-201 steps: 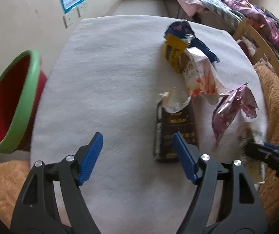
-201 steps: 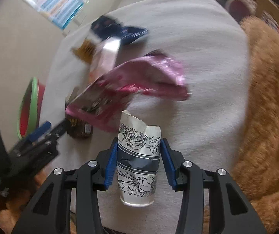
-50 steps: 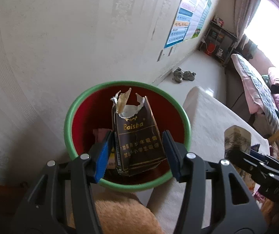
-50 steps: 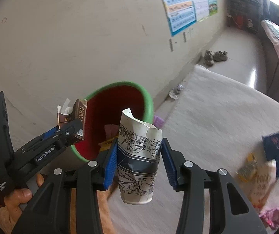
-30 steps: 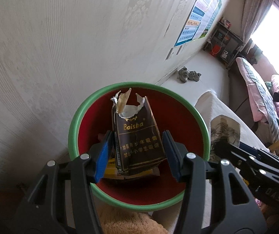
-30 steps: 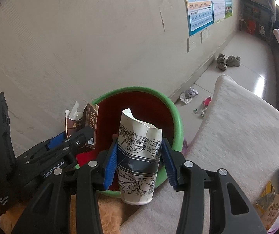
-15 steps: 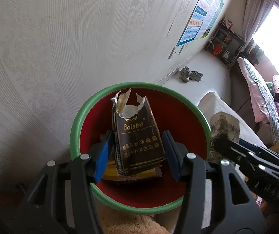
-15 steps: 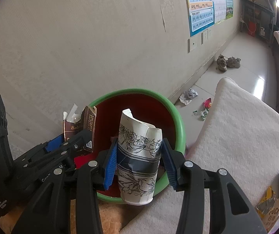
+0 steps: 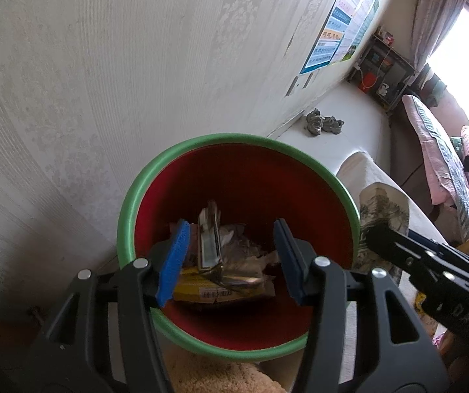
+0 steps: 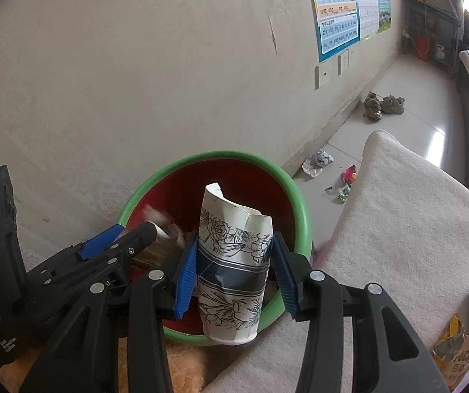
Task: Collect trash
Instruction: 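Open both tools over the red bin to drop the box and cup, then move both tools back over the table toward the remaining wrappers, then grasp the yellow snack wrapper with the left tool while the right grasps the pink wrapper, then carry the yellow wrapper and pink wrapper over the red bin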
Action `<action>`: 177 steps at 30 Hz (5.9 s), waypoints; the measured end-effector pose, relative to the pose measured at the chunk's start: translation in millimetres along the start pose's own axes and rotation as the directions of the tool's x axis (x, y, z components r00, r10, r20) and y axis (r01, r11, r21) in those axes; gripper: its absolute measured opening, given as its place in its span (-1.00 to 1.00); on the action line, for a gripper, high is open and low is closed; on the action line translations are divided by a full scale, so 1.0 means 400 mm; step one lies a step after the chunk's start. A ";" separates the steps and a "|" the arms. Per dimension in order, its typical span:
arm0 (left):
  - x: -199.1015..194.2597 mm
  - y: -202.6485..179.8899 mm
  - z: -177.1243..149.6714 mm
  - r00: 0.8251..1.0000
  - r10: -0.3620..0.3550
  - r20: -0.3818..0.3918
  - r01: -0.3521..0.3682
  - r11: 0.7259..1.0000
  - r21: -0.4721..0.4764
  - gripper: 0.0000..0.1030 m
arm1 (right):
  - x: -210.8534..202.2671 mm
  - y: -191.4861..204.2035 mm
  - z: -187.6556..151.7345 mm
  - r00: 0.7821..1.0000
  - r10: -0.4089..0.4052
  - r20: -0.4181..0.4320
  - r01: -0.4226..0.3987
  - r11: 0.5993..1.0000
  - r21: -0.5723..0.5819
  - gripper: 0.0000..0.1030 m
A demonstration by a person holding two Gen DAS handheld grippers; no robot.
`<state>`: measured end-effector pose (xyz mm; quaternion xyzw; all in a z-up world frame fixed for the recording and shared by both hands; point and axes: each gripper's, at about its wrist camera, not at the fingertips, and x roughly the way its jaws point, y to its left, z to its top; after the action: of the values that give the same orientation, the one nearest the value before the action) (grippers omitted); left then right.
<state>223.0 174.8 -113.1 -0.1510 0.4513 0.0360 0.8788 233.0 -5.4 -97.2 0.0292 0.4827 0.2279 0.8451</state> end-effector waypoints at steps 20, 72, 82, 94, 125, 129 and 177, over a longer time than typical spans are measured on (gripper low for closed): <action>-0.057 -0.066 -0.063 1.000 0.000 -0.016 0.001 0.999 0.038 0.30 | -0.165 -0.147 -0.103 0.997 -0.051 0.059 0.043 0.991 0.128 0.11; 0.144 -0.748 -0.360 0.932 -0.112 -0.346 0.257 0.876 0.408 -0.52 | -0.438 -0.709 -0.614 0.984 -0.179 -0.020 0.145 0.722 0.676 0.50; 0.075 -0.667 -0.370 0.948 -0.108 -0.299 0.226 0.890 0.396 -0.52 | -0.444 -0.684 -0.628 0.997 -0.078 -0.007 0.060 0.701 0.711 0.50; 0.079 -0.638 -0.396 0.943 -0.096 -0.318 0.221 0.896 0.384 -0.52 | -0.366 -0.657 -0.553 0.995 -0.094 -0.041 0.096 0.709 0.698 0.50; 0.095 -0.650 -0.381 0.952 -0.098 -0.291 0.212 0.894 0.395 -0.40 | -0.387 -0.597 -0.561 0.992 -0.111 -0.055 0.123 0.830 0.544 0.27; 0.091 -0.647 -0.391 0.951 -0.096 -0.294 0.216 0.887 0.408 -0.58 | -0.369 -0.570 -0.544 0.986 -0.151 -0.073 0.168 0.859 0.484 0.27; -0.059 -0.466 -0.230 0.993 -0.104 -0.059 0.117 0.953 0.278 -0.58 | -0.415 -0.473 -0.457 0.980 -0.177 0.089 0.130 0.915 0.382 -0.50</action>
<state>174.1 -28.2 -101.0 -0.0504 0.4619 -0.0809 0.8818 77.6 -274.3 -112.3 0.1656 0.4659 0.0623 0.8670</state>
